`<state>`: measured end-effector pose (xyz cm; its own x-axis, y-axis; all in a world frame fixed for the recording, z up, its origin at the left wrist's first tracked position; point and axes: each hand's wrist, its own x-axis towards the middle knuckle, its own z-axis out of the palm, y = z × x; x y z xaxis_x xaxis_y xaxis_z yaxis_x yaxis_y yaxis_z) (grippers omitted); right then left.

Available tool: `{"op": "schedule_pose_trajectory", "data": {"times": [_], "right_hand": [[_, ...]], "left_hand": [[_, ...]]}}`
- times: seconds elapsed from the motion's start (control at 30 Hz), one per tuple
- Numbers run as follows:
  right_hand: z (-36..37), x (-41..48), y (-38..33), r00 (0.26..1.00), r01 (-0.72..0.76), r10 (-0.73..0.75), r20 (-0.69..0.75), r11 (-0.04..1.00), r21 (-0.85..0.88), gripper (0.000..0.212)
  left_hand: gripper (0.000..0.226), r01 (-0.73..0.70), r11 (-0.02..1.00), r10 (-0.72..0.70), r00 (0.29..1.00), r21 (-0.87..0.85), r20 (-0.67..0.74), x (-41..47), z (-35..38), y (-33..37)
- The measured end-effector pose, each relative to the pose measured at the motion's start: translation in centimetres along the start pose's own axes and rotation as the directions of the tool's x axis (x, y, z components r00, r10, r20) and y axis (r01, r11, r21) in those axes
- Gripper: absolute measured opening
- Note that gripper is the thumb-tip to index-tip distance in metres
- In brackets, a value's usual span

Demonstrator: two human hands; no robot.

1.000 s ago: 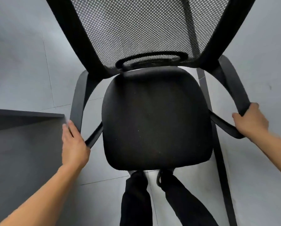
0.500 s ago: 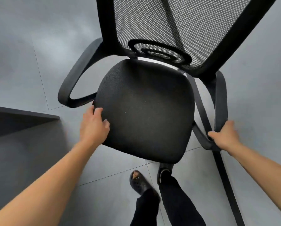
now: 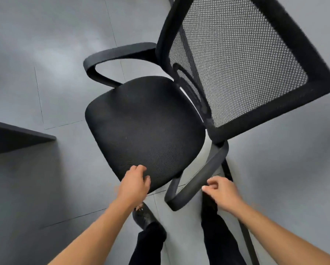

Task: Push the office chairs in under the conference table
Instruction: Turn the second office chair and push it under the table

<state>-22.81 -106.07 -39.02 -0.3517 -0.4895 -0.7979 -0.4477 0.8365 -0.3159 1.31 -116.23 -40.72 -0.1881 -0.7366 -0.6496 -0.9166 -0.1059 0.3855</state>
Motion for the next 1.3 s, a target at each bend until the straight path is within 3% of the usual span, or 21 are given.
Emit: {"op": "schedule_pose_trajectory", "data": {"times": [0.07,0.1,0.2,0.27,0.3,0.33,0.37,0.47,0.5,0.53,0.67,0.9,1.13,1.3], "right_hand": [[-5.5,-1.0,-1.6,0.946,0.227,-0.256,-0.2,0.961,-0.157,0.027],[-8.5,-2.0,-2.8,0.864,0.36,-0.411,-0.291,0.908,-0.214,0.023],[-16.3,-4.8,-7.2,0.484,0.7,-0.765,-0.425,0.629,-0.337,0.016],[-20.5,-5.2,-9.4,0.263,0.77,-0.864,-0.429,0.456,-0.446,0.015],[-22.2,-4.7,-10.3,0.193,0.737,-0.883,-0.429,0.419,-0.531,0.017],[-23.8,-3.8,-11.1,0.181,0.676,-0.885,-0.429,0.429,-0.6,0.024],[-25.1,-2.7,-11.9,0.248,0.602,-0.869,-0.429,0.485,-0.634,0.037],[-28.2,1.8,-12.5,0.663,0.386,-0.613,-0.43,0.772,-0.506,0.081],[-28.6,2.9,-12.5,0.757,0.352,-0.511,-0.407,0.844,-0.405,0.087],[-28.6,3.7,-12.5,0.801,0.361,-0.457,-0.386,0.884,-0.297,0.086],[-27.0,3.0,-12.1,0.841,0.47,-0.453,-0.297,0.882,-0.015,0.03],[-20.3,0.0,-10.6,0.827,0.513,-0.481,-0.292,0.857,0.041,0.04],[-10.4,-5.1,-12.5,0.799,0.566,-0.537,-0.269,0.824,0.035,0.031],[-2.8,-9.6,-13.7,0.808,0.564,-0.527,-0.264,0.821,0.087,0.02]], "left_hand": [[0.039,-0.027,1.0,0.027,0.997,0.004,0.071,-1.0,2.6,2.5],[0.04,-0.034,0.999,0.032,0.994,0.016,0.108,-1.3,4.1,3.9],[0.044,0.006,1.0,-0.008,0.975,0.01,0.222,-1.9,7.9,7.7],[0.045,0.075,0.997,-0.067,0.966,-0.024,0.251,-2.3,9.7,9.5],[0.043,0.102,0.994,-0.092,0.971,-0.032,0.221,-2.3,10.3,10.1],[0.039,0.127,0.991,-0.119,0.978,-0.035,0.172,-2.4,10.7,10.4],[0.035,0.153,0.987,-0.147,0.981,-0.04,0.123,-2.3,11.0,10.5],[0.029,0.196,0.978,-0.195,0.98,-0.069,0.024,-2.4,11.4,9.7],[0.03,0.194,0.979,-0.194,0.981,-0.066,-0.001,-2.4,11.5,9.2],[0.031,0.186,0.98,-0.188,0.982,-0.063,-0.028,-2.5,11.6,8.7],[0.031,0.161,0.985,-0.168,0.98,-0.065,-0.11,-3.5,11.4,6.1],[0.025,0.21,0.977,-0.212,0.966,-0.026,-0.151,-6.4,9.8,-1.2],[0.03,0.301,0.948,-0.271,0.932,0.102,-0.241,-12.3,9.7,-10.2],[0.052,0.462,0.885,-0.453,0.884,0.058,-0.117,-16.5,8.4,-15.0]]}}
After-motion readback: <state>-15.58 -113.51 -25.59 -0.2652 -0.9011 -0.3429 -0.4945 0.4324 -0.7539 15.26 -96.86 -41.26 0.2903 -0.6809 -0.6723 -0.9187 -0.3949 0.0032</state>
